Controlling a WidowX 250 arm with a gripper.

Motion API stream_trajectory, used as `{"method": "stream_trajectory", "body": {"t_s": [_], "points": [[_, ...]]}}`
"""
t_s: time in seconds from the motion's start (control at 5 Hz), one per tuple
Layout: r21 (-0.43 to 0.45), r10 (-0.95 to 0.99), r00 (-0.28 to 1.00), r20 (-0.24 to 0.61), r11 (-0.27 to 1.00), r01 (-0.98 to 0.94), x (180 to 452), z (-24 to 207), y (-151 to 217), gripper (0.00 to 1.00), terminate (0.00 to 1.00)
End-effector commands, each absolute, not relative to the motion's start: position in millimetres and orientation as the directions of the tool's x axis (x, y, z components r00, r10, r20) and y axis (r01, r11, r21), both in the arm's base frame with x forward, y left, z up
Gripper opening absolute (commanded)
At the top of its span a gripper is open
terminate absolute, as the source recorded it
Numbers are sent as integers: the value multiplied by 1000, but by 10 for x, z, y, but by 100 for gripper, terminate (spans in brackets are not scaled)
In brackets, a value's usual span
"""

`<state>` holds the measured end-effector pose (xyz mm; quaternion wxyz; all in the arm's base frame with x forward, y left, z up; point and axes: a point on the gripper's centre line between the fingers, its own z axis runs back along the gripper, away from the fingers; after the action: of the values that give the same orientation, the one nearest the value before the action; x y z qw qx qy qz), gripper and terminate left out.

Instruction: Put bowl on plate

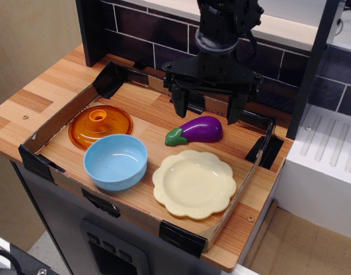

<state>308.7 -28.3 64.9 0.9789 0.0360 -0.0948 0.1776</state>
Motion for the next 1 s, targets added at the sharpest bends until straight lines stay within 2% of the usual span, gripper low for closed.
{"method": "stream_trajectory", "body": {"t_s": [0.0, 0.2, 0.6, 0.8], "points": [[37, 341, 919, 198, 934, -355, 3087, 649, -283, 100, 0], [29, 337, 927, 166, 938, -346, 2879, 635, -131, 100, 0], [0, 423, 883, 201, 902, -432, 2523, 581, 203, 100, 0], [18, 437, 880, 187, 894, -448, 2482, 415, 257, 100, 0]]}}
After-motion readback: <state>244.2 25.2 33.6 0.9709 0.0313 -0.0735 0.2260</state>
